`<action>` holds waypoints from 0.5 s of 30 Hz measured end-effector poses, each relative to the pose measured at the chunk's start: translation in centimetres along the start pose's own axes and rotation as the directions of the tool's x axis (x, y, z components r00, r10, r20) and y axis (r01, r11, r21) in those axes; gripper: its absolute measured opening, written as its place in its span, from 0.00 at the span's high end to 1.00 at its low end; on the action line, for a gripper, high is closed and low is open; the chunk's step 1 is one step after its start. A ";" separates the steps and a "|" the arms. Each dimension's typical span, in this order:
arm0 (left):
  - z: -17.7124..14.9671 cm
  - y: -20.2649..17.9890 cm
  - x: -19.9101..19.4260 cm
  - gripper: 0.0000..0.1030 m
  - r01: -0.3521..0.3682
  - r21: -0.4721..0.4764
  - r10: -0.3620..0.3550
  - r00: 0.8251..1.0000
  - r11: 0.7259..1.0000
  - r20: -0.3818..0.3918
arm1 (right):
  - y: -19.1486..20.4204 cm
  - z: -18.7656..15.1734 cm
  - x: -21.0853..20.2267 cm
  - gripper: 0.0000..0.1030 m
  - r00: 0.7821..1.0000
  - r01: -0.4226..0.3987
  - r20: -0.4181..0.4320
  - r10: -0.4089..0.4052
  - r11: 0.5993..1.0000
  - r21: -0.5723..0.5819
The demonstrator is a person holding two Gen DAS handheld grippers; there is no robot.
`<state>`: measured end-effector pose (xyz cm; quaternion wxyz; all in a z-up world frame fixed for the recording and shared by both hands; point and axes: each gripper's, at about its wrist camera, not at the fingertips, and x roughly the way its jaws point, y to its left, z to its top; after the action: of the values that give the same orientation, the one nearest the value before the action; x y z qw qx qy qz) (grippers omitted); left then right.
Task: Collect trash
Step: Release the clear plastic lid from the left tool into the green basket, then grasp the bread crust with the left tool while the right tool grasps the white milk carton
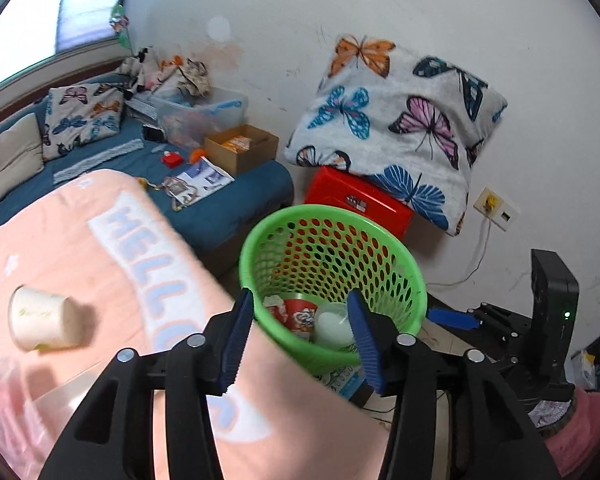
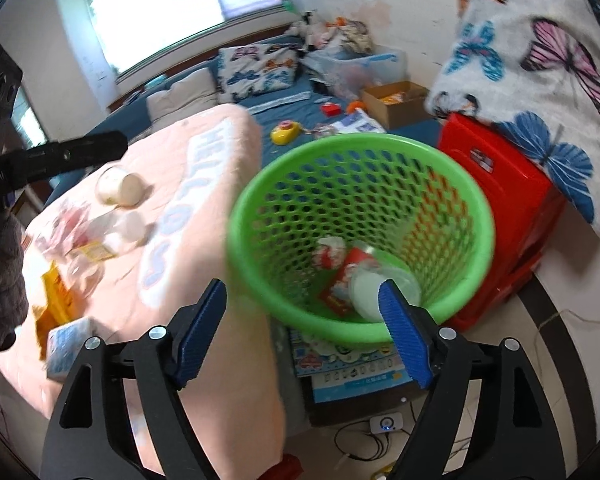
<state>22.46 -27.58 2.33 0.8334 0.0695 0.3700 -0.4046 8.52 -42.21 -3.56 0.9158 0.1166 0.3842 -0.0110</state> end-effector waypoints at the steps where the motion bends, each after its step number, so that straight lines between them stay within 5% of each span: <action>1: -0.4 0.5 -1.0 0.53 -0.025 -0.003 0.025 1.000 1.000 0.013 | 0.6 -0.1 -0.1 0.21 1.000 -0.008 -0.001 0.008 1.000 -0.018; 9: -3.8 4.8 -7.9 0.44 -0.091 -0.073 0.096 0.993 0.993 0.070 | 7.0 -0.4 0.0 0.13 0.992 -0.123 -0.059 0.113 0.968 -0.218; 15: -7.0 7.7 -12.0 0.39 -0.144 -0.127 0.154 0.986 0.981 0.071 | 12.9 -1.1 0.3 0.08 0.968 -0.245 -0.156 0.194 0.853 -0.461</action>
<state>19.35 -12.15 3.99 0.8782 0.0299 0.3539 -0.3205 9.37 -29.35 -1.94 0.8903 -0.0688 0.4059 0.1948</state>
